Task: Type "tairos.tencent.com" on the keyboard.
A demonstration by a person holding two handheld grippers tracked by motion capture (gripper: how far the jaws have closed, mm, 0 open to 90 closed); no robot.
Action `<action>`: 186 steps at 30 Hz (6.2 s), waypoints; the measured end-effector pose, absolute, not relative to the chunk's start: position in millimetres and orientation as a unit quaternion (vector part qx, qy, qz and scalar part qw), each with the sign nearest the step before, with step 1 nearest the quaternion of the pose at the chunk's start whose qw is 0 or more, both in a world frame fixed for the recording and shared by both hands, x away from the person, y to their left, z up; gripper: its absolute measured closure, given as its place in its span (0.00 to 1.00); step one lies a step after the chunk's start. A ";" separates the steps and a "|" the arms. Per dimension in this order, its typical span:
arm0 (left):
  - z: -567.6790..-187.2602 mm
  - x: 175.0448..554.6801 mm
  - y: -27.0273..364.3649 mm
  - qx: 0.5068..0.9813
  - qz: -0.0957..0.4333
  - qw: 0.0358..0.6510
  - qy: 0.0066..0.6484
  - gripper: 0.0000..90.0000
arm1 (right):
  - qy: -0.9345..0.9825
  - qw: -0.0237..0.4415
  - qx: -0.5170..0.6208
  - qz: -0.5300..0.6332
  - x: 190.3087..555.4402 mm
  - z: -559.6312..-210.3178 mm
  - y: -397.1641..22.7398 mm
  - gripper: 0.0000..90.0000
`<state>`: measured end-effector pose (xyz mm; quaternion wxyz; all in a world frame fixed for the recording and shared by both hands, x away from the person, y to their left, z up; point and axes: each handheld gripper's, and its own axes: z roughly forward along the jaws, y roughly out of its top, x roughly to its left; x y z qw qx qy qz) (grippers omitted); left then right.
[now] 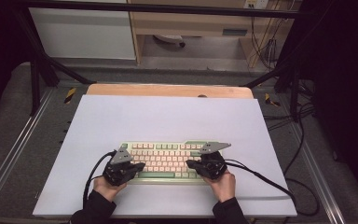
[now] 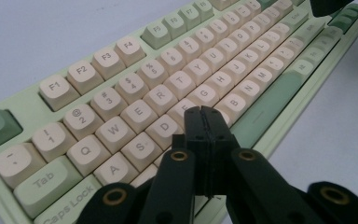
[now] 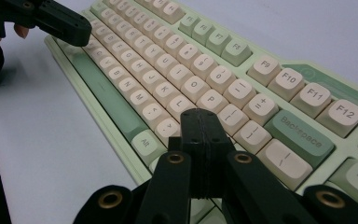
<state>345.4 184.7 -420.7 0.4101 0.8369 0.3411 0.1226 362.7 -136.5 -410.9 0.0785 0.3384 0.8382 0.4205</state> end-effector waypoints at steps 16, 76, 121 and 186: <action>-416.0 339.1 218.3 0.824 0.125 0.422 0.356 1.00 | 0.834 0.075 0.341 0.427 364.0 -409.1 -133.5 1.00; -422.4 342.4 233.8 0.820 0.121 0.420 0.370 1.00 | 0.846 0.084 0.350 0.394 395.6 -427.7 -86.5 1.00; -421.1 341.5 233.5 0.820 0.123 0.421 0.368 1.00 | 0.848 0.056 0.320 0.419 369.6 -421.1 -79.2 1.00; -424.9 334.6 280.4 0.814 0.129 0.431 0.369 0.17 | 0.793 0.121 0.398 0.446 340.9 -433.7 -257.4 0.05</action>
